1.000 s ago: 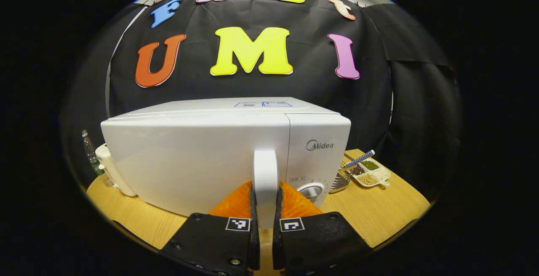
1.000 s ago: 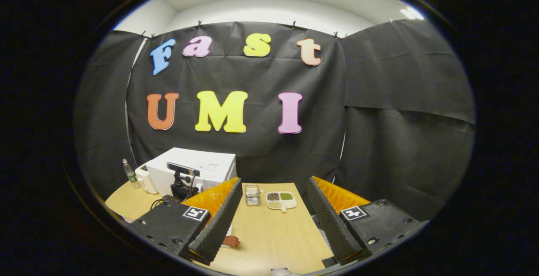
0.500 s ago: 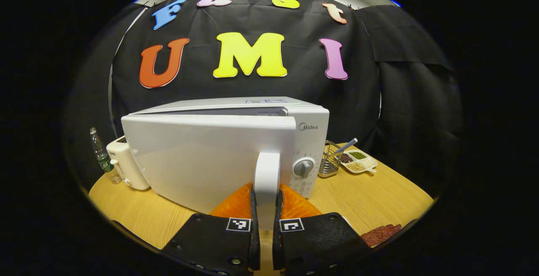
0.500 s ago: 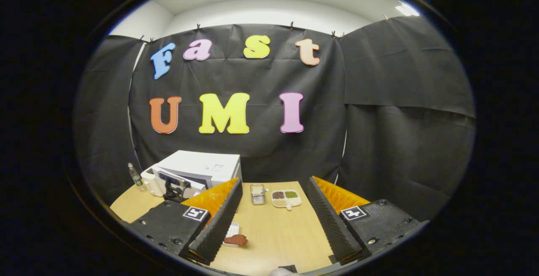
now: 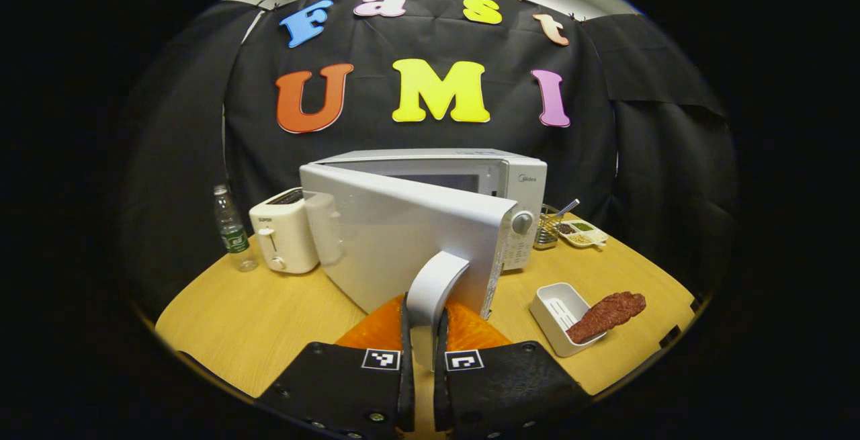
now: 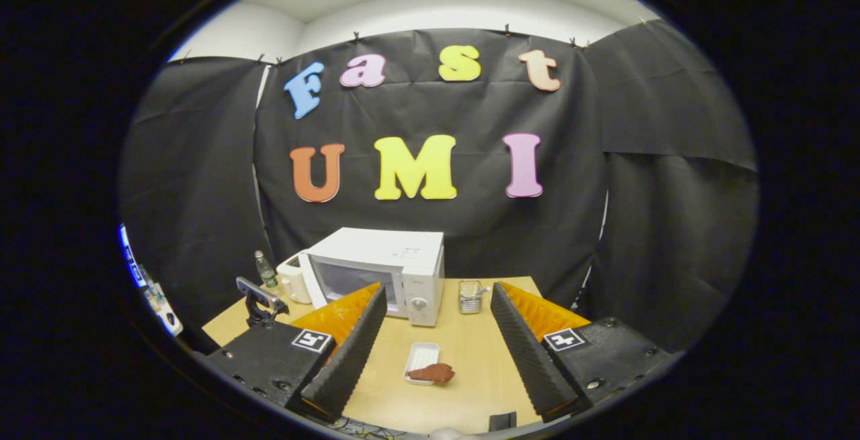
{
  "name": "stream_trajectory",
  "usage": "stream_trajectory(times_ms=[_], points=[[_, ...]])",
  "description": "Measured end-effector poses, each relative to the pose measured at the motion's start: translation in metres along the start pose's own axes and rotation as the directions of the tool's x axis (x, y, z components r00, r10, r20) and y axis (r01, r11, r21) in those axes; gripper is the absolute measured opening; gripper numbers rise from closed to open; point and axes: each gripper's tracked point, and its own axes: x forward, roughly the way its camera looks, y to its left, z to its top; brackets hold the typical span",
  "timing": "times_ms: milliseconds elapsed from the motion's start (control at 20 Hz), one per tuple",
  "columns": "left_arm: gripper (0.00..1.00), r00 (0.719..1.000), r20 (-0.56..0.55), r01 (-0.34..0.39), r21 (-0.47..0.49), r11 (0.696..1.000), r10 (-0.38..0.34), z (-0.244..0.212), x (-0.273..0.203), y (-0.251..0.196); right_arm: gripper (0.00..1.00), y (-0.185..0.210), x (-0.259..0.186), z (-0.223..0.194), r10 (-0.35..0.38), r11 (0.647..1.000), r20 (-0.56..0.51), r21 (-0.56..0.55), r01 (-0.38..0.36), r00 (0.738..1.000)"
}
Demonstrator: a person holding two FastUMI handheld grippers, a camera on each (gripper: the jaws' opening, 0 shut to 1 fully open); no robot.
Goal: Open the microwave oven with the left hand, put the food in, and close the microwave oven.
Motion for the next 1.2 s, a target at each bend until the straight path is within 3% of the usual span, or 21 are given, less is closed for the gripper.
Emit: stream_trajectory(times_ms=[300,550,600,650,700,750,800,850,900,1000,1050,1100,1150,1200], points=[[0.09,0.984,-0.036,-0.176,-0.053,0.983,0.175,-0.017,-0.038,0.085,1.0,0.042,-0.004,-0.009,0.092,0.996,-0.01,-0.003,-0.092,0.996],[0.1,0.99,-0.059,-0.133,-0.099,0.986,0.127,-0.024,-0.052,0.109,0.99,0.05,-0.009,-0.018,0.108,0.994,-0.026,0.002,-0.108,0.994],[0.02,0.991,-0.061,-0.126,-0.108,0.986,0.12,-0.024,-0.051,0.114,0.99,0.052,-0.009,-0.019,0.111,0.994,-0.03,0.001,-0.111,0.993],[0.17,0.99,-0.071,-0.125,-0.115,0.985,0.118,-0.026,-0.053,0.119,0.99,0.052,-0.01,-0.021,0.111,0.994,-0.033,-0.002,-0.111,0.993],[0.19,0.99,-0.074,-0.126,-0.124,0.984,0.118,-0.026,-0.055,0.123,0.92,0.053,-0.01,-0.023,0.113,0.994,-0.035,-0.005,-0.113,0.993],[0.41,0.99,-0.077,-0.129,-0.132,0.983,0.12,-0.027,-0.056,0.128,0.92,0.054,-0.01,-0.024,0.115,0.993,-0.037,-0.009,-0.115,0.993],[0.63,0.989,-0.082,-0.131,-0.137,0.982,0.12,-0.028,-0.059,0.131,0.99,0.056,-0.01,-0.026,0.117,0.993,-0.042,-0.016,-0.118,0.992],[0.61,0.989,-0.078,-0.138,-0.129,0.982,0.129,-0.027,-0.062,0.135,0.92,0.058,-0.01,-0.026,0.118,0.993,-0.045,-0.023,-0.119,0.992],[0.71,0.988,-0.078,-0.139,-0.124,0.983,0.13,-0.028,-0.064,0.137,0.92,0.06,-0.01,-0.028,0.123,0.992,-0.046,-0.029,-0.124,0.991],[0.77,0.988,-0.068,-0.143,-0.107,0.984,0.136,-0.026,-0.07,0.142,0.92,0.066,-0.009,-0.029,0.133,0.99,-0.047,-0.034,-0.135,0.99],[0.77,0.986,-0.057,-0.161,-0.088,0.983,0.157,-0.026,-0.076,0.15,1.0,0.07,-0.008,-0.03,0.143,0.989,-0.05,-0.034,-0.144,0.989],[0.72,0.983,-0.051,-0.179,-0.07,0.981,0.175,-0.026,-0.08,0.159,1.0,0.074,-0.006,-0.03,0.152,0.988,-0.052,-0.032,-0.154,0.987],[0.87,0.982,-0.046,-0.187,-0.062,0.98,0.184,-0.025,-0.085,0.164,0.92,0.079,-0.004,-0.029,0.159,0.986,-0.051,-0.033,-0.161,0.986],[0.94,0.98,-0.041,-0.198,-0.056,0.979,0.196,-0.024,-0.089,0.17,0.92,0.083,-0.003,-0.03,0.167,0.985,-0.051,-0.035,-0.169,0.985]])
